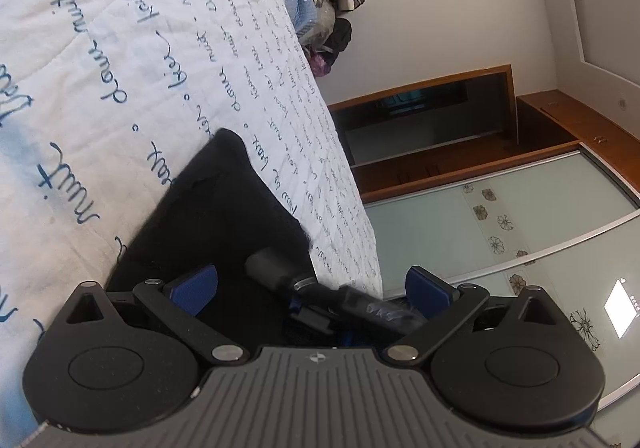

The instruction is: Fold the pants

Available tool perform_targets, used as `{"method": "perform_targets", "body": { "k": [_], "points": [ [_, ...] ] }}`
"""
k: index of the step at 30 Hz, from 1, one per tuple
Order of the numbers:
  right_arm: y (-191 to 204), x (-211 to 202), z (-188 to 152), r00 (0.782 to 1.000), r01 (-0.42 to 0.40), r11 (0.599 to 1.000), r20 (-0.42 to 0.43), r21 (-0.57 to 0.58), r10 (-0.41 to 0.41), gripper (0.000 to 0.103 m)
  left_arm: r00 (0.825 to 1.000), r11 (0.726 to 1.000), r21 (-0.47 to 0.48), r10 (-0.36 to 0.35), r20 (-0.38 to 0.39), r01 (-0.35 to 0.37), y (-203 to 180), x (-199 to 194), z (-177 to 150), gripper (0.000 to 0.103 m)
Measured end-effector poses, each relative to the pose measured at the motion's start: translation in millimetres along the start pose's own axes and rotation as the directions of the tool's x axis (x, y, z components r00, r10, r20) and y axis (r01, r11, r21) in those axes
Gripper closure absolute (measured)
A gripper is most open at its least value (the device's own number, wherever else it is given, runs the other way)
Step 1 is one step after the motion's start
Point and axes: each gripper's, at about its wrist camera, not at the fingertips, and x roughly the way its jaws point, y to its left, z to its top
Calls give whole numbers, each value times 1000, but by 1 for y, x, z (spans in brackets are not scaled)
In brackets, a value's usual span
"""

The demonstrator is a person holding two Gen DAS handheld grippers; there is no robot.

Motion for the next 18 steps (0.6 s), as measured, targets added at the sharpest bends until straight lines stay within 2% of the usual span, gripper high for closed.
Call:
{"method": "perform_targets", "body": {
  "k": [2,6,8,10,11,14,18],
  "points": [
    [-4,3,-6,1000,-23,999,3,35,23,88,1000,1000,-4,15,11,-15,-1,-4,0,2],
    [2,0,-10,999,-42,999,10,31,42,88,999,999,7,46,17,-46,-5,-8,3,2],
    [1,-4,-9,995,-95,994,31,61,93,89,999,998,25,50,18,-51,-13,-4,4,1],
    [0,-12,-8,987,-157,985,47,70,154,89,997,996,45,72,-19,-72,-25,14,0,1],
    [3,-15,-8,986,-157,986,55,54,155,89,995,995,60,82,-49,-79,-34,26,-4,0],
    [9,-30,-8,989,-133,991,69,13,132,89,992,989,96,116,-58,-110,-58,55,-21,0],
    [-1,-75,-8,989,-96,995,118,9,94,89,988,994,89,75,-133,-63,-80,90,-46,0]
  ]
}}
